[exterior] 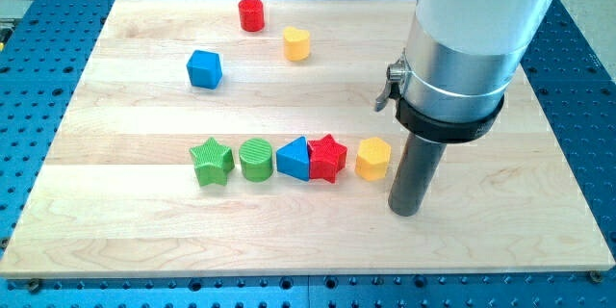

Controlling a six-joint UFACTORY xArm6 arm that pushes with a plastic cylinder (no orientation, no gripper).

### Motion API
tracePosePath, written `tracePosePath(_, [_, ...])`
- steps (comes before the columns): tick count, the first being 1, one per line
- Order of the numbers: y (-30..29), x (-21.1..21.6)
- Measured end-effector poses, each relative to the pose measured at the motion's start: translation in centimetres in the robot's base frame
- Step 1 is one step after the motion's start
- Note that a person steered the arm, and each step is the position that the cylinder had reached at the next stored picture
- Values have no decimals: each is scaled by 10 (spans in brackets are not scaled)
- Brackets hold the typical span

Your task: Move the hexagon to the right of the red star

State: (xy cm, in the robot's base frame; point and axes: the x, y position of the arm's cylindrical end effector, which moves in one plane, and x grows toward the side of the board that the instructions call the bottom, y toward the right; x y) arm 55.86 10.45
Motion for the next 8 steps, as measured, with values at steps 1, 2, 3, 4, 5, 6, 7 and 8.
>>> tracePosePath(1, [-3, -10])
tracePosePath(2, [-4, -18])
tracePosePath(3, [-4, -28])
tracePosePath(4, [-1, -30])
tracePosePath(5, [40, -34])
tracePosePath(6, [88, -104])
tracePosePath(7, [63, -184])
tracePosePath(8, [32, -251])
